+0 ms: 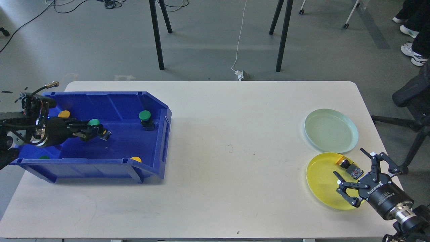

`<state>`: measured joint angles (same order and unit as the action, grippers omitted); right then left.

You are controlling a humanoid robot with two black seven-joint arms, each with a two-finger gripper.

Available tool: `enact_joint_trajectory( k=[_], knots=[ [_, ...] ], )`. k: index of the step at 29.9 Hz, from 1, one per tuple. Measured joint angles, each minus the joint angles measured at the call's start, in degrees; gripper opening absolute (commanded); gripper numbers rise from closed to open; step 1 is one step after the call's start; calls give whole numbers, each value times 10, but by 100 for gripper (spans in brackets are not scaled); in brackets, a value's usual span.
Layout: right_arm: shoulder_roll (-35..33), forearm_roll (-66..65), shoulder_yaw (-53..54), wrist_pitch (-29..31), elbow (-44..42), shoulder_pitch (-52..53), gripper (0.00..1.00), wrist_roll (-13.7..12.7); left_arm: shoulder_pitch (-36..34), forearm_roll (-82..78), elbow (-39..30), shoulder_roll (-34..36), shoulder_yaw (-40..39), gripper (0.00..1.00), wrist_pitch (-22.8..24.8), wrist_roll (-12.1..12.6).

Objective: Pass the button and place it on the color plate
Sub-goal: 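Grasp a green button in the bin with the left gripper and lift, then extend the green button toward the right gripper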

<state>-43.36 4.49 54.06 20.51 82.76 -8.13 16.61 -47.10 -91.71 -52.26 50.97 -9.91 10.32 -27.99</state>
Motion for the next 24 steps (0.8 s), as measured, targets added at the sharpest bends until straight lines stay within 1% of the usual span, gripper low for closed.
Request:
enact_joint_trajectory(
  k=[2,4,6,8,10,11,13,15,17,20,24],
  knots=[
    [-11,-35,7,0,29,29,100,0,0,71,-77,36,-34,4,23,0],
    [-13,-90,7,0,45,75,100,-4,-1,157,-154,57,-75,4,48,0],
    [-11,-147,2,-1,52,127,100,-14,0,228,-208,56,-108,4,61,0],
    [-13,-168,-14,6,58,183,100,-31,1,289,-238,22,-129,4,66,0],
    [-14,-153,-70,21,57,264,100,-47,0,330,-239,-33,-136,4,67,0],
    [-13,-133,-116,28,50,313,100,-53,0,346,-229,-62,-138,4,66,0],
    [-7,-79,-233,41,18,420,100,-63,0,361,-192,-112,-141,4,64,0],
    [13,-32,-317,57,-17,500,100,-72,2,365,-159,-153,-141,4,63,0],
    [55,5,-357,69,-47,542,100,-84,6,366,-139,-179,-141,4,62,0],
    [118,52,-374,74,-91,562,100,-105,8,366,-131,-189,-142,5,60,0],
    [184,106,-375,75,-151,563,100,-116,9,366,-130,-191,-142,5,60,0]
  ],
)
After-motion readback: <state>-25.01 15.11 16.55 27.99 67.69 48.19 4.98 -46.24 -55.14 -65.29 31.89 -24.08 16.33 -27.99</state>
